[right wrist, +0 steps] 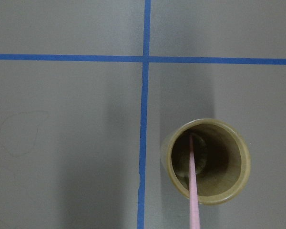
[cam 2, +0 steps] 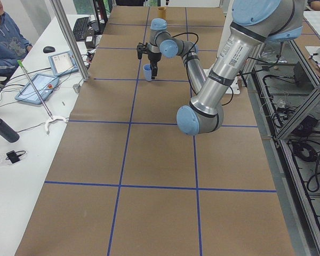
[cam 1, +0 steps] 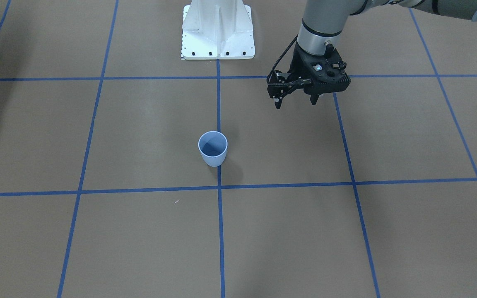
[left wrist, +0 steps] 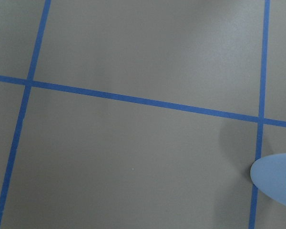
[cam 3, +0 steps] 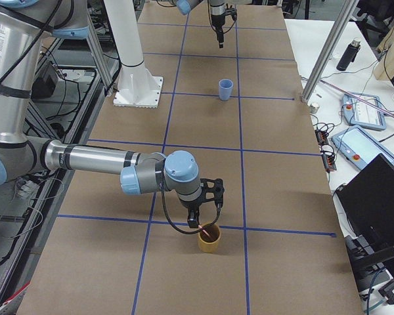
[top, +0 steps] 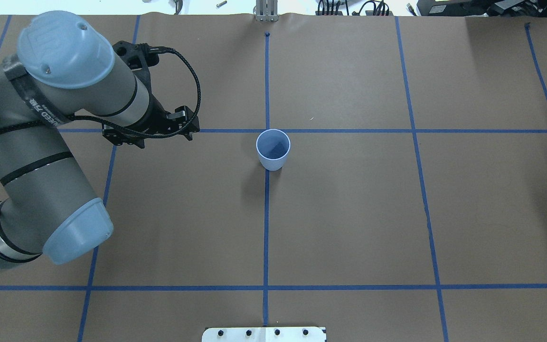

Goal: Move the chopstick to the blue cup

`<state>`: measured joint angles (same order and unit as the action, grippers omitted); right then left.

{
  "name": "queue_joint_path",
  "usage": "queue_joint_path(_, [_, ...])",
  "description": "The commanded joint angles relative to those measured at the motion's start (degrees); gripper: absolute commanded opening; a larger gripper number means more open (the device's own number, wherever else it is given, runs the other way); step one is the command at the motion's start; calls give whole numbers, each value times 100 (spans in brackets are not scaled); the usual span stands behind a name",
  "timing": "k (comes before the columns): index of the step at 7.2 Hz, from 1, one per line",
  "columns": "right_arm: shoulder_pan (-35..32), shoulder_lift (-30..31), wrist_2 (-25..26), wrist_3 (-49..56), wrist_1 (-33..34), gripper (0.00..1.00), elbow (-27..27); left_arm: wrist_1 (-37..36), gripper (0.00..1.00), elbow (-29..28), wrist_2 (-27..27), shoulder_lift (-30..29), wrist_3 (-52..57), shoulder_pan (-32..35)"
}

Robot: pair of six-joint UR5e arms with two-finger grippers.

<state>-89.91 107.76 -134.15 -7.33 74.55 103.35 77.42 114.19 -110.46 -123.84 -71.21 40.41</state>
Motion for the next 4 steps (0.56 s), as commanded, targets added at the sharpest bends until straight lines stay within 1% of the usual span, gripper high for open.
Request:
queue_joint_path(1, [0,8,12,29,-11,7,-147,1,98,-2,7,-17,-33,-7])
queue_joint_path(2, [0,104,21,73,-28,0,-218,1,98,-11,7,-17,-51,-7])
queue_joint_path(4, [-70,175,21,162,-28,0,-201,27,98,-37,7,-26,-51,-7])
